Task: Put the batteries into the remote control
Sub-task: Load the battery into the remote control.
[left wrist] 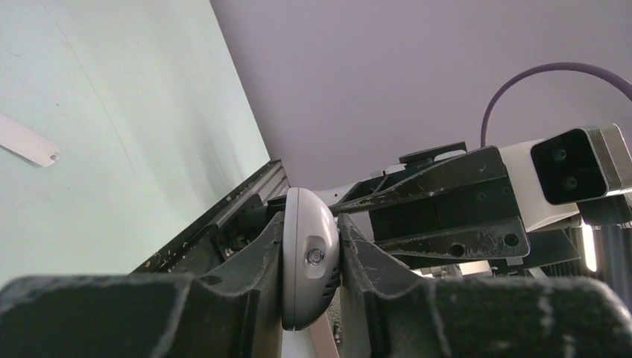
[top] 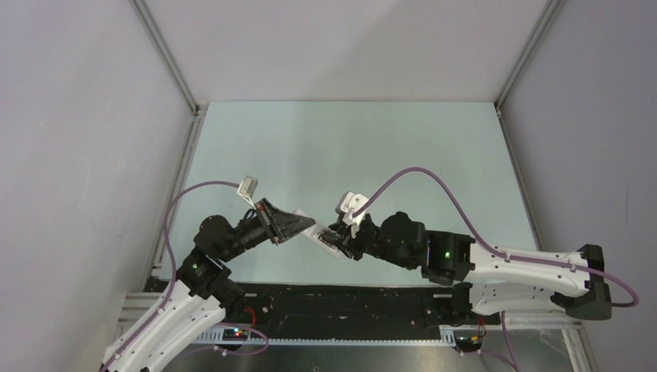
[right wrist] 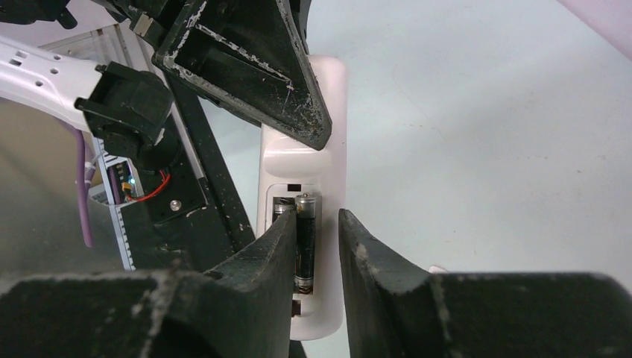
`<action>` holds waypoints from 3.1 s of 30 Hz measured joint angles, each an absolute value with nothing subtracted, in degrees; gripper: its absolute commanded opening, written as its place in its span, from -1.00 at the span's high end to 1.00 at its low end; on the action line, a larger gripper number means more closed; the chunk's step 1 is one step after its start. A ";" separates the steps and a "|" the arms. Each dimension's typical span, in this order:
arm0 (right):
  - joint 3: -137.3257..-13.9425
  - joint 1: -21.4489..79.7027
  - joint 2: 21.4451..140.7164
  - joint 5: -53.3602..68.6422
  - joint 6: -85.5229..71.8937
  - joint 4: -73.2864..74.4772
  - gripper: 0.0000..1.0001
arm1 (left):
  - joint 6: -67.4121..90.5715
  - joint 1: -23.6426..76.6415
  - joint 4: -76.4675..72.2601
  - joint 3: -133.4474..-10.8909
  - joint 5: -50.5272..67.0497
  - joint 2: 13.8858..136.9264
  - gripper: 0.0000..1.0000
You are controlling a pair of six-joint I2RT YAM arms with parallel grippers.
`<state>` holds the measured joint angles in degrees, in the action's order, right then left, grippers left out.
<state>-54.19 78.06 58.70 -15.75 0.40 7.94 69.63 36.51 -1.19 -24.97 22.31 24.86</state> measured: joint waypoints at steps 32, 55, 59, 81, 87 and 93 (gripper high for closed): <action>-53.98 77.36 56.71 -12.91 -1.50 7.31 0.03 | 69.73 36.51 -1.78 -24.97 22.87 25.67 0.96; -53.93 76.75 51.46 -20.67 -28.08 8.91 -0.01 | 70.08 36.51 -2.07 -24.97 22.96 26.72 0.97; -53.93 76.38 52.47 -22.06 -35.24 10.24 -0.07 | 70.08 36.51 -2.07 -24.97 22.94 26.96 0.97; -53.95 75.48 58.15 -23.18 -46.09 13.52 -0.22 | 70.06 36.51 -2.07 -24.97 22.96 26.98 0.95; -53.95 75.13 58.50 -23.11 -47.92 13.32 -0.22 | 70.06 36.51 -2.07 -24.97 22.96 26.98 0.95; -53.95 75.13 59.33 -22.83 -48.95 12.86 -0.15 | 70.06 36.51 -2.07 -24.97 22.96 26.98 0.95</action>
<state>-53.95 75.13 59.33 -22.83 -48.95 12.86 70.06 36.51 -2.07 -24.97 22.96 26.98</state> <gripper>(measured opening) 0.592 0.299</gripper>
